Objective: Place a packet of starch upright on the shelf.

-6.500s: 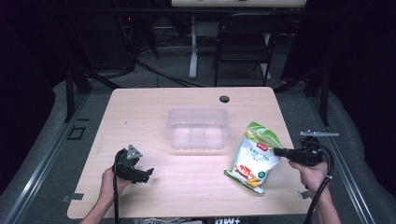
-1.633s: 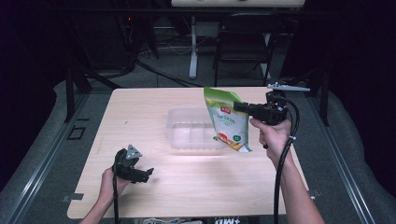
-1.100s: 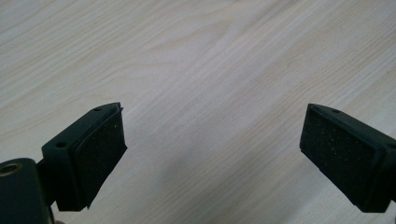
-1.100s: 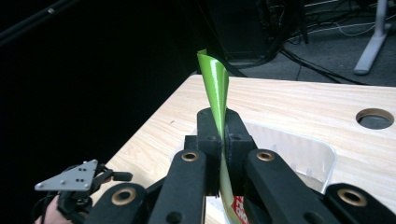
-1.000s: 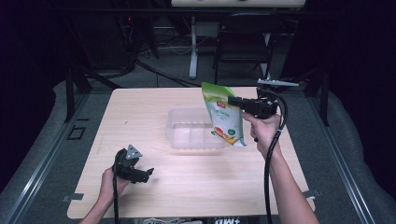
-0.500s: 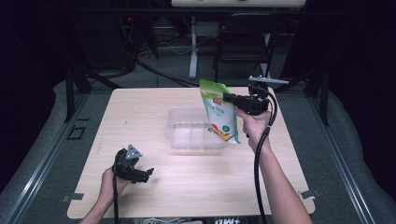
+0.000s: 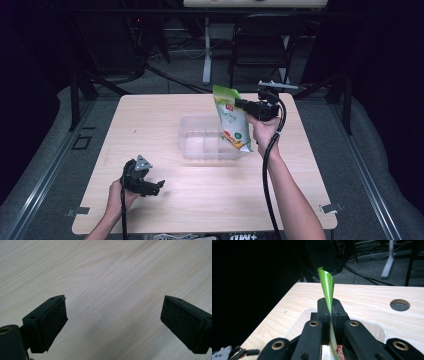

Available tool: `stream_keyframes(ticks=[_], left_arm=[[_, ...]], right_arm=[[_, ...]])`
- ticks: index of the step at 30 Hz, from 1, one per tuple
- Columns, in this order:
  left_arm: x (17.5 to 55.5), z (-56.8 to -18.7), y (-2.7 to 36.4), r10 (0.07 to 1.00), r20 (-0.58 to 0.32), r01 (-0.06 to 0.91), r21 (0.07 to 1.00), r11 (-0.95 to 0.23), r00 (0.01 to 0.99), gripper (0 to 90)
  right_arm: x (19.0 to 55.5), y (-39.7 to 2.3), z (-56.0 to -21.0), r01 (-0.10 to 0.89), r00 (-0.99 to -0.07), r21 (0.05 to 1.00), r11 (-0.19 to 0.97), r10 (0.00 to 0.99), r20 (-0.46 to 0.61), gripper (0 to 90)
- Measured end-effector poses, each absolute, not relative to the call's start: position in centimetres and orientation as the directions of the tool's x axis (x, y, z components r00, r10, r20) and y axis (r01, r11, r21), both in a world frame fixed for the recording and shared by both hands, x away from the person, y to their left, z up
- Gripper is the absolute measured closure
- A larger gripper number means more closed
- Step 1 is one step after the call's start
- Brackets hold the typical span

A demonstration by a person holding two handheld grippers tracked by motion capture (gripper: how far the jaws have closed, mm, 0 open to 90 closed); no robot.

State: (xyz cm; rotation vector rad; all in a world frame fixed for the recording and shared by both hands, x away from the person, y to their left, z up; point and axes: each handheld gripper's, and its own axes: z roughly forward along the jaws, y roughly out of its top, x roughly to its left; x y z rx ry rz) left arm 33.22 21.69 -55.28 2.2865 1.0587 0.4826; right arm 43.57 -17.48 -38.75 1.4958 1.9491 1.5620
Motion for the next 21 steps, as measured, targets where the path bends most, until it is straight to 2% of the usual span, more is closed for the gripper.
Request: stream_keyframes(ticks=[12,21], left_arm=[[33.2,-55.3,21.7,0.778,0.082,0.574,0.628,-0.526,0.622,6.5],[33.2,-55.4,21.7,0.779,0.080,0.575,0.628,-0.524,0.622,6.6]], right_arm=[[45.0,-16.5,-40.3,0.585,-0.413,0.805,-0.100,0.817,0.402,87.9],[45.7,-16.2,-41.6,0.581,-0.376,0.800,-0.150,0.822,0.428,87.7]])
